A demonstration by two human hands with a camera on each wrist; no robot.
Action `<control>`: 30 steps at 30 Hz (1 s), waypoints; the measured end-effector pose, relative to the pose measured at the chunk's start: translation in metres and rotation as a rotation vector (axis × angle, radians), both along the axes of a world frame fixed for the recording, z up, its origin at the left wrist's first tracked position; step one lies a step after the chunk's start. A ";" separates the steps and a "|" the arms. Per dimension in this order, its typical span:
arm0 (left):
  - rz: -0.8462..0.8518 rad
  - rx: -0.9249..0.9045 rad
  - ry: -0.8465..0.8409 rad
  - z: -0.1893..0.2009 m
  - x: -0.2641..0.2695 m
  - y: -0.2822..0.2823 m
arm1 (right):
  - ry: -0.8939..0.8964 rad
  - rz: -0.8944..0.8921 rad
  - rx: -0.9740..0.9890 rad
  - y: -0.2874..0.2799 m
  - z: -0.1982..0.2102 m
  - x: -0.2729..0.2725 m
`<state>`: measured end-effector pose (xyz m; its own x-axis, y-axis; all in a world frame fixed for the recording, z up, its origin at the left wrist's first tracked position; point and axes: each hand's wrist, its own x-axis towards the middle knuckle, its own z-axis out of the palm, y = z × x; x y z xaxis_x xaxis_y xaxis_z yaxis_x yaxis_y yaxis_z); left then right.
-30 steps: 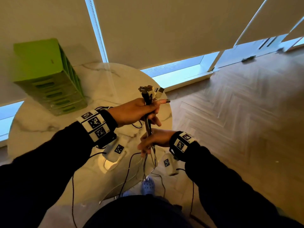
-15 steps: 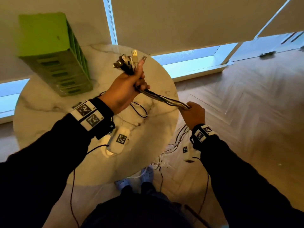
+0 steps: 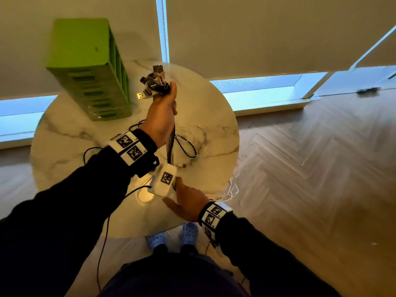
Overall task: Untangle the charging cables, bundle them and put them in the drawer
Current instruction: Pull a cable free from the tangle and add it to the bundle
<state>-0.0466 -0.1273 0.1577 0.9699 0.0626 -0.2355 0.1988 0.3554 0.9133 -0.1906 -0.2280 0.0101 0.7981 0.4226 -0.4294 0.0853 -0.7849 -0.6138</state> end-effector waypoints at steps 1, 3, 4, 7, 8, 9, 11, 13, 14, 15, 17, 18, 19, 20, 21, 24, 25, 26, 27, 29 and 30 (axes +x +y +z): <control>-0.031 -0.028 -0.013 -0.002 0.002 0.007 | 0.028 -0.009 -0.022 0.001 -0.003 0.004; -0.132 -0.087 -0.013 -0.005 0.002 0.026 | 0.091 -0.012 -0.118 -0.006 -0.010 0.015; -0.194 -0.091 0.000 -0.007 0.000 0.037 | 0.113 0.009 -0.166 -0.012 -0.013 0.021; -0.329 -0.012 0.011 -0.018 -0.010 0.069 | 0.156 0.204 -0.193 -0.024 -0.008 0.033; -0.332 0.015 0.002 -0.020 -0.014 0.079 | 0.161 0.304 -0.164 -0.024 -0.005 0.037; -0.314 0.034 -0.003 -0.022 -0.017 0.088 | 0.161 0.383 -0.152 -0.024 0.000 0.041; -0.240 0.025 0.000 -0.020 -0.022 0.103 | 0.159 0.442 -0.132 -0.021 0.011 0.056; -0.149 -0.009 0.000 -0.016 -0.026 0.115 | 0.172 0.352 -0.036 -0.016 0.024 0.079; -0.116 -0.022 -0.004 -0.015 -0.028 0.119 | 0.155 0.311 0.006 -0.014 0.026 0.092; -0.089 -0.024 -0.009 -0.015 -0.030 0.122 | 0.116 0.304 0.004 -0.011 0.023 0.105; -0.077 -0.013 -0.016 -0.019 -0.035 0.123 | 0.056 0.326 -0.115 -0.011 0.004 0.127; -0.069 -0.008 -0.015 -0.021 -0.039 0.123 | 0.056 0.344 -0.200 -0.009 -0.008 0.135; -0.060 0.000 -0.010 -0.024 -0.042 0.122 | 0.061 0.362 -0.292 -0.009 -0.017 0.138; -0.044 0.013 -0.001 -0.026 -0.047 0.123 | 0.051 0.385 -0.351 -0.006 -0.028 0.140; -0.036 0.030 0.011 -0.028 -0.050 0.121 | 0.030 0.392 -0.385 -0.004 -0.034 0.139; -0.028 0.084 0.027 -0.034 -0.060 0.119 | -0.080 0.381 -0.399 0.005 -0.045 0.136; -0.024 0.094 0.028 -0.036 -0.063 0.120 | -0.107 0.406 -0.416 0.010 -0.046 0.135; -0.021 0.101 0.031 -0.037 -0.065 0.120 | -0.131 0.445 -0.430 0.014 -0.049 0.136; -0.015 0.105 0.034 -0.038 -0.067 0.120 | -0.145 0.484 -0.435 0.018 -0.048 0.137; 0.004 0.110 0.045 -0.040 -0.070 0.122 | -0.133 0.524 -0.411 0.027 -0.045 0.140; 0.016 0.109 0.052 -0.041 -0.071 0.124 | -0.121 0.528 -0.388 0.031 -0.043 0.143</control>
